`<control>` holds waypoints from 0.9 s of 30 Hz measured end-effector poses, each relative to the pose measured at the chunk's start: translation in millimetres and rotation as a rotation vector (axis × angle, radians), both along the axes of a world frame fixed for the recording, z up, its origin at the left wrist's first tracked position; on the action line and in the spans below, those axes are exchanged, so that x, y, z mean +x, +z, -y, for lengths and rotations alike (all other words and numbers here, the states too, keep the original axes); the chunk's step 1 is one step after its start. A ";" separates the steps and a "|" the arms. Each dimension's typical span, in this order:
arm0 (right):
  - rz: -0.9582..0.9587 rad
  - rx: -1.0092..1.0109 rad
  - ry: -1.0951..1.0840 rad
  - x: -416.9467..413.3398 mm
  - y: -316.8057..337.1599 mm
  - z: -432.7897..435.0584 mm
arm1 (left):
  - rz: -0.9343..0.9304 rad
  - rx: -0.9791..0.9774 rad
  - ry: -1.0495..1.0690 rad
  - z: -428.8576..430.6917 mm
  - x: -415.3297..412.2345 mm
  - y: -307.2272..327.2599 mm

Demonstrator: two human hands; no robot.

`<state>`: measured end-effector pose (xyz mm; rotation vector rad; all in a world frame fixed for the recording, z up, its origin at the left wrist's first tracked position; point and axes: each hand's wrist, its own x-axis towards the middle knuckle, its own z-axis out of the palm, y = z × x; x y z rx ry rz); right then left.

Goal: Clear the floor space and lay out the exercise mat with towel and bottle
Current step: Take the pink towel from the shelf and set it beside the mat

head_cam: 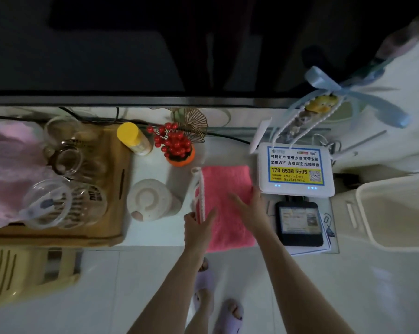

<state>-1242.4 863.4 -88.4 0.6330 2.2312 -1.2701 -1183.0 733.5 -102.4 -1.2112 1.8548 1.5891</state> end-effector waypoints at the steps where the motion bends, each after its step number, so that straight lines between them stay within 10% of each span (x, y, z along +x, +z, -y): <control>1: 0.008 -0.002 -0.020 -1.7 -1.6 2.2 | 0.016 0.019 0.003 0.1 -2.6 4.8; 16: -0.209 -0.191 -0.345 64.8 55.5 -41.4 | -0.278 0.196 -0.248 -23.2 38.4 81.3; 27: -0.342 -0.109 -0.717 260.5 99.2 -153.5 | -0.354 0.319 -0.633 -130.5 169.3 114.9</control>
